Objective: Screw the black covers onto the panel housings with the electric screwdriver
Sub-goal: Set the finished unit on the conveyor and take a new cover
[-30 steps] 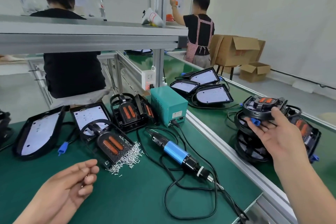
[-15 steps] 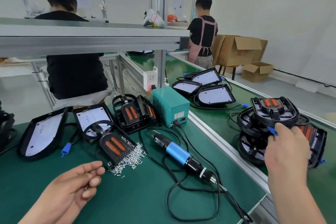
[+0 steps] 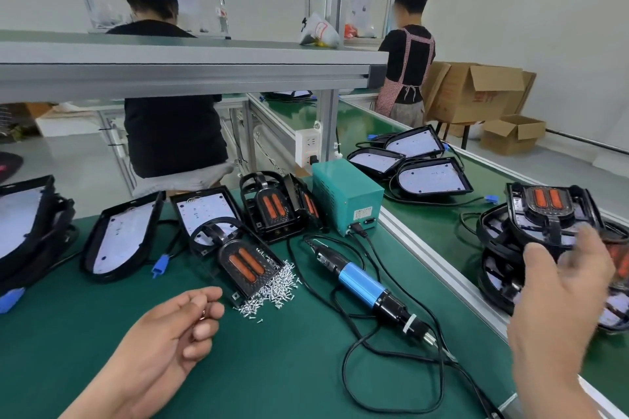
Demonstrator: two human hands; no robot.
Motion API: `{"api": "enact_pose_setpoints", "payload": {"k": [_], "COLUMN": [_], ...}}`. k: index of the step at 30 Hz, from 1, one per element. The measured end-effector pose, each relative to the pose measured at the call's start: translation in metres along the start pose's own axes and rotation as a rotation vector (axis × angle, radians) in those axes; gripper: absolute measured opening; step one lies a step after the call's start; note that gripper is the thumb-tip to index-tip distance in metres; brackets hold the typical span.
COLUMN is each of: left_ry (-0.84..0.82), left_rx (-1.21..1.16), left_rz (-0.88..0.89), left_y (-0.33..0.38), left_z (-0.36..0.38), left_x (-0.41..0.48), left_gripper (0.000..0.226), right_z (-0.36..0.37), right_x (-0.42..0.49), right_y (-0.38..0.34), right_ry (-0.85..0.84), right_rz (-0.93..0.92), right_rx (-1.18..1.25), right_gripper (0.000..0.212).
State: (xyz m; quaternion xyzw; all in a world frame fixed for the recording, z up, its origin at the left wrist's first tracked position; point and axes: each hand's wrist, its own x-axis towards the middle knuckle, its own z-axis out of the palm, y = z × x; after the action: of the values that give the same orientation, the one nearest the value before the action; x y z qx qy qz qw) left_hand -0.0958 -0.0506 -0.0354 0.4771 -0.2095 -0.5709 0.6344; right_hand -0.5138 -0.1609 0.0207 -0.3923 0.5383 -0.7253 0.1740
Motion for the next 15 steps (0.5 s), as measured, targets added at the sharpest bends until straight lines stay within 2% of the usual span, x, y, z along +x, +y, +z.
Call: {"api": "enact_pose_setpoints", "payload": {"k": [3, 6, 10, 12, 15], "left_ry": [-0.006, -0.006, 0.027, 0.087, 0.189], "left_rx": [-0.004, -0.003, -0.046, -0.078, -0.137], "left_rz": [-0.004, -0.01, -0.006, 0.012, 0.062], "left_y": [0.001, 0.003, 0.005, 0.009, 0.015], "left_z": [0.0, 0.002, 0.004, 0.004, 0.001], "left_x": [-0.003, -0.006, -0.009, -0.009, -0.009], "left_gripper": [0.031, 0.029, 0.026, 0.027, 0.024], "right_z": [0.02, 0.044, 0.08, 0.102, 0.14], "right_x": [-0.035, -0.077, -0.125, -0.148, -0.176], "right_y": [-0.013, -0.027, -0.039, -0.044, -0.055], "right_ry": [-0.22, -0.466, -0.827, -1.033, -1.253], "right_rz": [-0.036, -0.057, -0.078, -0.103, -0.135], "right_rx": [-0.004, -0.018, -0.009, -0.018, -0.06], "right_gripper": [0.043, 0.024, 0.021, 0.015, 0.017]}}
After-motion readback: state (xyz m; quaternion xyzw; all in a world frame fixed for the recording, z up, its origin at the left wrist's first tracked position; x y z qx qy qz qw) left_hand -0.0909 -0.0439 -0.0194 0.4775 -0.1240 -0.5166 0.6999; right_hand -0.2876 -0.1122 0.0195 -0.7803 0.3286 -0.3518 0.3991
